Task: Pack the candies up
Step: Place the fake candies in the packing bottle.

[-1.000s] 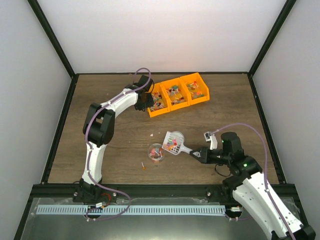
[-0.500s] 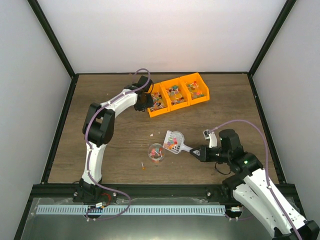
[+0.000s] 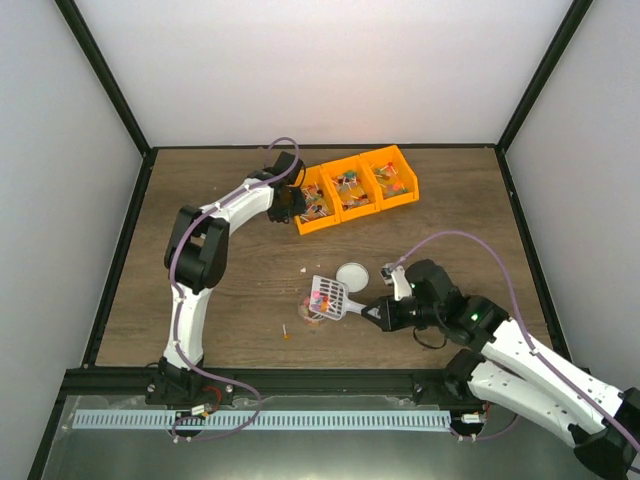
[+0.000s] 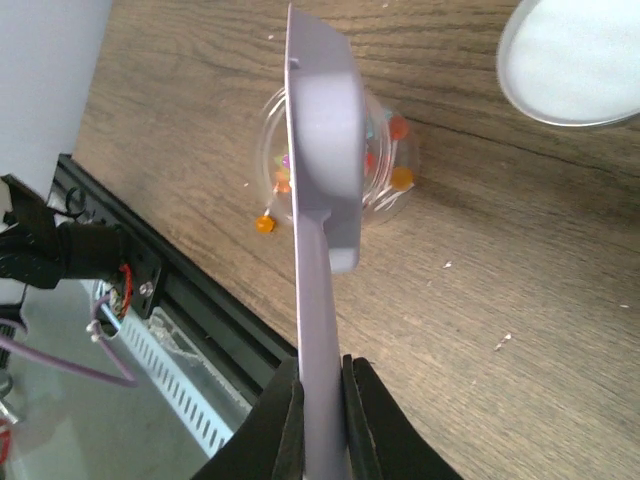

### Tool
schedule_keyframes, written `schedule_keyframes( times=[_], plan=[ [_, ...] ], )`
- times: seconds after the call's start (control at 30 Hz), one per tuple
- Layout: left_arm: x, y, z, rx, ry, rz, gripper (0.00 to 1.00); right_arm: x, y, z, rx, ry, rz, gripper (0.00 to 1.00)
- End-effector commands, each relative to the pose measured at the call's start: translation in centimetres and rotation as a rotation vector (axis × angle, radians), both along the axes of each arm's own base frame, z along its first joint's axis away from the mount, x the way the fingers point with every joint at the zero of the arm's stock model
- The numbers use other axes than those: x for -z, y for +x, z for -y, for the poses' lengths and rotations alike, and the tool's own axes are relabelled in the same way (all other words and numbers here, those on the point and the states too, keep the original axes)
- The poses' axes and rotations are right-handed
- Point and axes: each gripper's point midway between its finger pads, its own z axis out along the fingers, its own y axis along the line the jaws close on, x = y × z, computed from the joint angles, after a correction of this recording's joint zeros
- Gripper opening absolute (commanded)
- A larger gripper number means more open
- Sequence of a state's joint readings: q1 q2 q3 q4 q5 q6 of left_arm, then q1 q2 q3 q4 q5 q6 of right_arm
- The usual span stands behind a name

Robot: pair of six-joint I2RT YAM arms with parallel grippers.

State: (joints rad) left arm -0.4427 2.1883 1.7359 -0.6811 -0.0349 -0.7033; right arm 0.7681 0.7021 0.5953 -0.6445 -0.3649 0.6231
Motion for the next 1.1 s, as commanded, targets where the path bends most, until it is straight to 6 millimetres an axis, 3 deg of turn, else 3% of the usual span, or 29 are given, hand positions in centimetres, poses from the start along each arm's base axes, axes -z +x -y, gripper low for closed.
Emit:
schedule_keyframes(
  times=[0.0,0.6,1.07],
  plan=[
    [-1.6,0.1,-1.0,-0.018,-0.012,0.026,0.36,-1.2,1.5,0.6,0.097,-0.03,0.048,0.01],
    [-1.1,-0.1,-0.9,-0.017,-0.028,0.019,0.36,-2.7,1.9,1.4,0.098,-0.126,0.08,0.01],
    [-1.1,0.0,-1.2,-0.022,-0.032,0.016,0.36,-0.8,1.8,-0.1,0.065,-0.261,0.079,0.01]
  ],
)
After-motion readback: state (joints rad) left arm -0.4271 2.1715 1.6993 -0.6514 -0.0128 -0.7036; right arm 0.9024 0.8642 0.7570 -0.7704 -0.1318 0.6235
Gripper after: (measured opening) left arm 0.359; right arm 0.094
